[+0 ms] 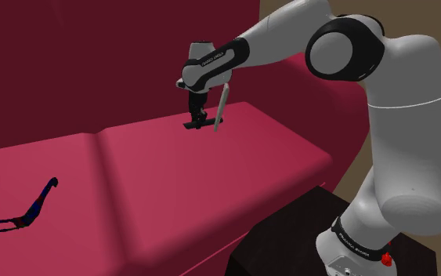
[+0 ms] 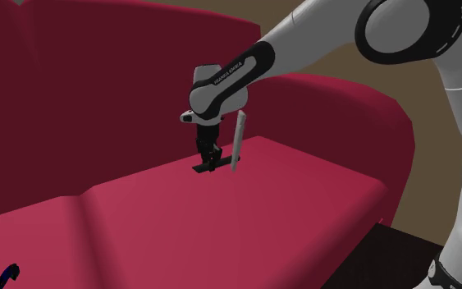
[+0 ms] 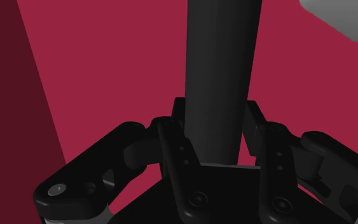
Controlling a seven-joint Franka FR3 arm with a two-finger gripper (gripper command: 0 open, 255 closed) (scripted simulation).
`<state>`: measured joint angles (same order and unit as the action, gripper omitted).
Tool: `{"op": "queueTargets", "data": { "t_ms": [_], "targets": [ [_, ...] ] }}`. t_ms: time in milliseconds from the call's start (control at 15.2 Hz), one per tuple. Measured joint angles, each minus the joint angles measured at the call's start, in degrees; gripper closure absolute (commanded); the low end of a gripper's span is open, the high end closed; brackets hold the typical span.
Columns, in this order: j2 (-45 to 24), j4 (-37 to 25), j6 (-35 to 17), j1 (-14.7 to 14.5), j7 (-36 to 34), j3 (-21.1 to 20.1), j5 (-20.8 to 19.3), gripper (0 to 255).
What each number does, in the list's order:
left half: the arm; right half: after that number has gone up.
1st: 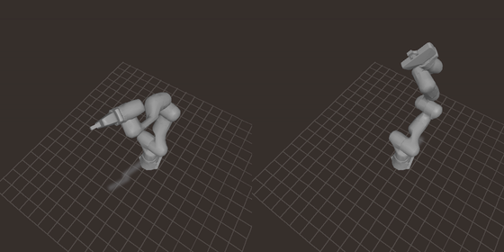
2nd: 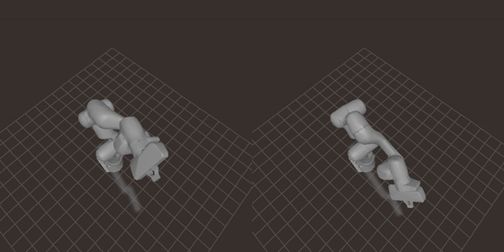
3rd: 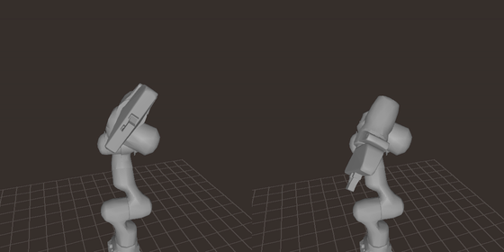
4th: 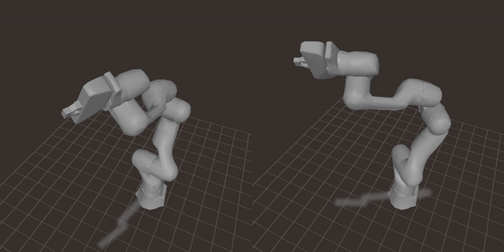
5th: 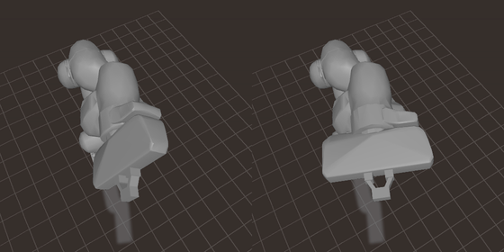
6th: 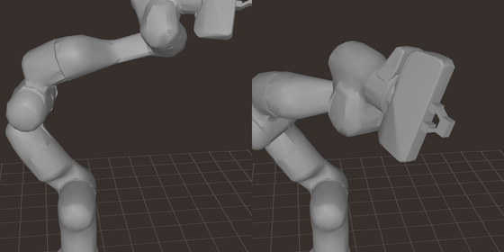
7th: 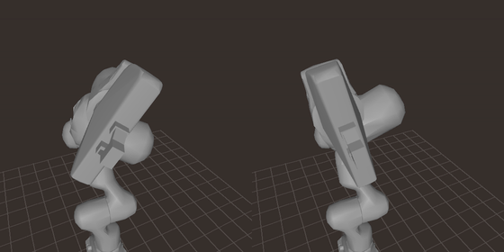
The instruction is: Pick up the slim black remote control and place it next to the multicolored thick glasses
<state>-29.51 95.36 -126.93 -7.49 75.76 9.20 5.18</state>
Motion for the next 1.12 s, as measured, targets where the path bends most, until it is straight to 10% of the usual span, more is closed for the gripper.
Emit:
{"op": "queueTargets", "data": {
  "t_ms": [1122],
  "targets": [
    [3.29,-3.33,7.13,-0.39,-0.78,0.39,-0.81,255]
  ]
}}
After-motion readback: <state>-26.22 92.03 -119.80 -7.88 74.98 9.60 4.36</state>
